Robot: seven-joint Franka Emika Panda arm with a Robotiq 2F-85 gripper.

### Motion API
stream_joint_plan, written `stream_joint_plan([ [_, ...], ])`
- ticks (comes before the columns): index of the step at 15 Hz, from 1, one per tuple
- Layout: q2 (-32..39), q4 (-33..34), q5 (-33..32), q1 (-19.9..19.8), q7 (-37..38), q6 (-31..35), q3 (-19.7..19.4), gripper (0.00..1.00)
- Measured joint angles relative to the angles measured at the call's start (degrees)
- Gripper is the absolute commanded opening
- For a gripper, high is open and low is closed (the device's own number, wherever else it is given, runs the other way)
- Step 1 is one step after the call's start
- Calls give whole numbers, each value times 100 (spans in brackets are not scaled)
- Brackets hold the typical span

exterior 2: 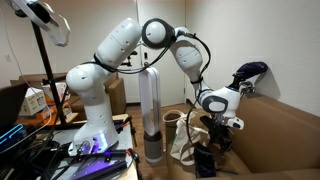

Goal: Take the black object out of the white and green bag and put it on the sofa

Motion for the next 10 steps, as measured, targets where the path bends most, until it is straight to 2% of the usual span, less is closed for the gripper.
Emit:
stream_joint_plan([
  [5,-998,-516,60,1,-53,-209,331,100],
  [10,-2378,-996,330,77,-40,-1073,520,100],
])
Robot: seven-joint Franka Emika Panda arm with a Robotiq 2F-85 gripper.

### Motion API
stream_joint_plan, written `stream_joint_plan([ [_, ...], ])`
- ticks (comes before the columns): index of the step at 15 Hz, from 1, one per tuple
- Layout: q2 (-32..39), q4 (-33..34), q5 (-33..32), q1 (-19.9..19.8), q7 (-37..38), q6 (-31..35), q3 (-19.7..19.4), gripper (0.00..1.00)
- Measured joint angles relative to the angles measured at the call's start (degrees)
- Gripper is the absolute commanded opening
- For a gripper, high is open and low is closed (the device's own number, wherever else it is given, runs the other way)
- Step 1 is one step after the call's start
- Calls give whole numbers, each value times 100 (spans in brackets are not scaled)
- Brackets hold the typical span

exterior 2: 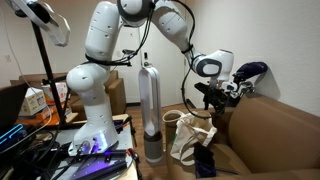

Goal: Take the black object out of the white and green bag and put it on the sofa

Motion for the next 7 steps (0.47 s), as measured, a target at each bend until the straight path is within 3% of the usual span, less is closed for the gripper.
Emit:
stream_joint_plan([
  [4,-995,-185,658,79,-53,-1274,7,100],
  [7,-1363,-327,823,116,-104,-1567,7,100],
])
